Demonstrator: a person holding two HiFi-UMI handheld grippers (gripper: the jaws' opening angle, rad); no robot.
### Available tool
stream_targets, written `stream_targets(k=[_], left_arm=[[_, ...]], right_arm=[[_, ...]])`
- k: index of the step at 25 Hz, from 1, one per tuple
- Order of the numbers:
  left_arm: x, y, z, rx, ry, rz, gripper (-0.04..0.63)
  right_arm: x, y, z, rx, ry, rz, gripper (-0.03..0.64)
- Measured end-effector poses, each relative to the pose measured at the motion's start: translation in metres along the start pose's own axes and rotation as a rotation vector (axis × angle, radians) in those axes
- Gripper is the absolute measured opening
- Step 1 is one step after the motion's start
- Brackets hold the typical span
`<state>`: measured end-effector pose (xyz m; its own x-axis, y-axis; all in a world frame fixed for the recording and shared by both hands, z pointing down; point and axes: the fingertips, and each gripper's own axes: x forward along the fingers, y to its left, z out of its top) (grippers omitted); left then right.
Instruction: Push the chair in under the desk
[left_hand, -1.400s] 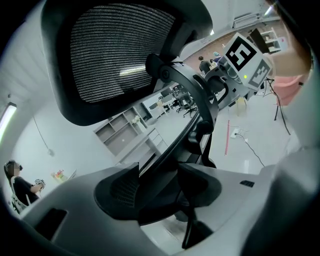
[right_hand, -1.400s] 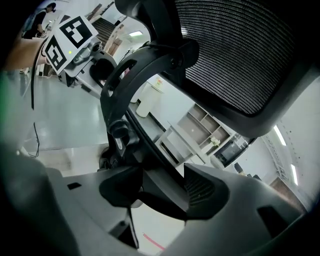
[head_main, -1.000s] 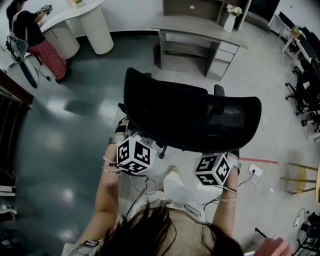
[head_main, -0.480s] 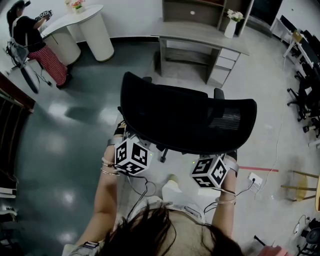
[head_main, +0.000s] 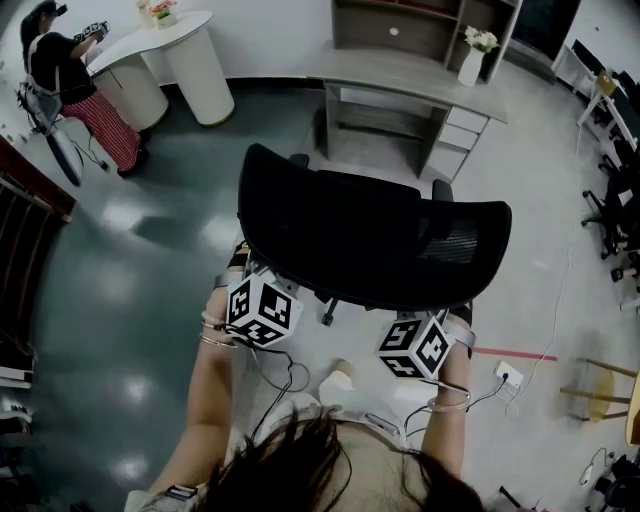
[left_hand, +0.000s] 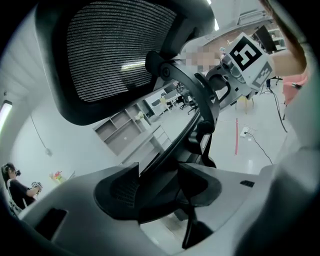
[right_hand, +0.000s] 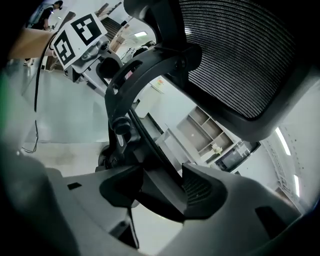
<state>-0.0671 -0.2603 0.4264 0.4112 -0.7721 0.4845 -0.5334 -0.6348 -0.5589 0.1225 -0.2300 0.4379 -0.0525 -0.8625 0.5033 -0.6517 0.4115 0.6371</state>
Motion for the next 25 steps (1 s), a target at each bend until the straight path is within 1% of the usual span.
stream_targets(k=[5, 14, 21, 25], left_arm=[[0.014, 0.007, 0.004, -0.011, -0.013, 0.016, 0.230], [0.036, 0.021, 0.011, -0.021, -0.006, 0.009, 0.232], [0.057, 0.033, 0.016, -0.020, -0.009, 0.014, 0.232], [0.070, 0.039, 0.020, -0.027, 0.003, 0.017, 0.232]], right_arm=[[0.013, -0.010, 0.001, -0.011, -0.016, -0.005, 0.247], [0.036, -0.026, 0.005, -0.019, -0.027, -0.011, 0.249], [0.057, -0.040, 0.007, -0.021, -0.023, -0.011, 0.249], [0.070, -0.049, 0.008, -0.014, -0.017, -0.014, 0.249]])
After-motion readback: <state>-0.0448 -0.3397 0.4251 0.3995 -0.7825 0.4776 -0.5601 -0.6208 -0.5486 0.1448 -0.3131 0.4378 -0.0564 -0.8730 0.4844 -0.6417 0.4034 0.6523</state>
